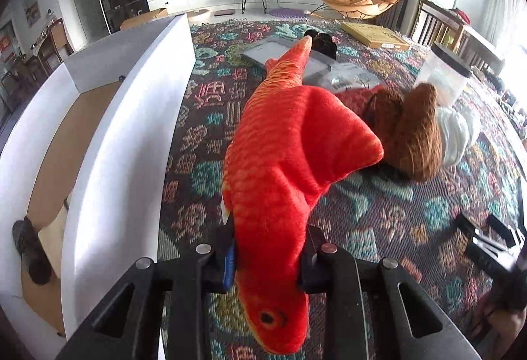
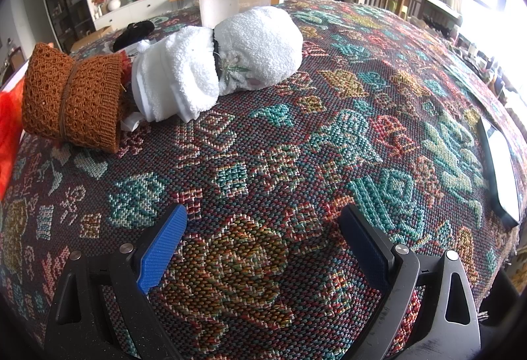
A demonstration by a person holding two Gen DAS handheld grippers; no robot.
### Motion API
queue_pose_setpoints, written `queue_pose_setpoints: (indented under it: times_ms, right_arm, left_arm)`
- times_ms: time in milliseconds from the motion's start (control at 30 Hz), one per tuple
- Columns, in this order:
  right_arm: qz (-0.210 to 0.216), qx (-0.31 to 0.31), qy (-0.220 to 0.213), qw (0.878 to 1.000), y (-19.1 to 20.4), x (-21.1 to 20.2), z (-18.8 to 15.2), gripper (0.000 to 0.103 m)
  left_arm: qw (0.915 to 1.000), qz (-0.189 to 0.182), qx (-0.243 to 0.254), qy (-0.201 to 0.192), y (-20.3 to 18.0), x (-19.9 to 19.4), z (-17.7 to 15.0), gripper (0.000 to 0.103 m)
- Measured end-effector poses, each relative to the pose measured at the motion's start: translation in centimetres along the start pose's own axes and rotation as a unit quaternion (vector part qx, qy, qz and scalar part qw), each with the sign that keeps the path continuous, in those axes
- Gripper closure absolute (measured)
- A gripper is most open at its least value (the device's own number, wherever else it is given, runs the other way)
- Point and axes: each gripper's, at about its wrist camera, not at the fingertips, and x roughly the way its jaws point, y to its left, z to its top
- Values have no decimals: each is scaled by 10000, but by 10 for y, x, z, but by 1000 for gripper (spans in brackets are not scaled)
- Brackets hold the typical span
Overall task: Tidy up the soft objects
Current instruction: 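Grasp the red plush fish with the left tool while the right tool grasps the white towel bundle, then lower the fish and towel into the white box and open both tools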
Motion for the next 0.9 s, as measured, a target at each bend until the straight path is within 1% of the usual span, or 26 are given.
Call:
queue_pose_setpoints:
  times_ms: [33,100,133,167,200,233,267,300,333,367,467,500,533,567,600,633,667,700,733,767,800,900]
  right_arm:
    - [2,2,1,10000,0,0,0,7]
    - [17,10,-1,10000,0,0,0,7]
    - [55,34,3,10000,-1,-1,1,7]
    - [159,108,-2,9998,-5,-2,2,7]
    - [426,297,-48,9986,-13,-5,4,7]
    - [924,636,-157,9936,-26,-10,5,7]
    - [1472,1072,-277,9829,-42,-13,6,8]
    - [1860,1528,-339,9700,-56,-14,9,8]
    - [2020,1901,-330,9602,-68,-12,16,8]
    - [2127,2140,-268,9530,-75,-8,26,7]
    - [2708,2612,-34,9265,-78,12,73,7]
    - [2819,2629,61,9227,-71,21,88,7]
    - [2857,2586,230,9225,-61,33,101,7]
    - [2851,2558,467,9226,-52,47,110,8]
    - [2863,2604,696,9194,-46,62,114,8]
    - [2861,2717,838,9150,-43,73,114,15]
    - [2789,2832,896,9132,-44,80,110,56]
    - [2731,2871,904,9137,-47,81,107,61]
    - [2763,2878,874,9128,-52,79,104,61]
    - [2710,2809,763,9175,-58,72,102,61]
    - [2510,2646,610,9291,-65,60,102,61]
    - [2058,1977,-55,9584,-84,14,108,61]
  left_arm:
    - [9999,-19,64,116,0,3,-7,63]
    - [9988,-167,342,322,-4,15,-18,23]
    - [9981,-163,465,368,-6,20,-22,19]
    - [9977,-133,554,370,-8,23,-24,19]
    - [9974,-119,616,350,-10,25,-24,19]
    - [9974,-112,649,301,-12,25,-24,19]
    - [9974,-115,668,240,-13,25,-23,19]
    - [9973,-126,689,201,-15,26,-22,19]
    - [9972,-108,711,180,-16,27,-21,19]
    - [9971,-77,740,169,-18,28,-20,19]
    - [9973,-20,710,202,-19,33,-19,19]
    - [9975,-26,663,222,-18,36,-19,19]
    - [9978,-7,609,260,-18,40,-16,19]
    - [9980,-2,558,310,-17,43,-16,19]
    - [9979,-25,533,355,-17,46,-15,19]
    - [9980,-73,519,359,-16,47,-15,19]
    - [9981,-127,514,327,-14,47,-15,21]
    - [9982,-183,499,264,-12,45,-15,39]
    - [9986,-222,447,178,-8,41,-16,49]
    - [9986,-343,380,122,-4,37,-16,58]
    - [9984,-477,289,76,0,32,-16,66]
    - [9967,-809,34,-107,11,13,-17,67]
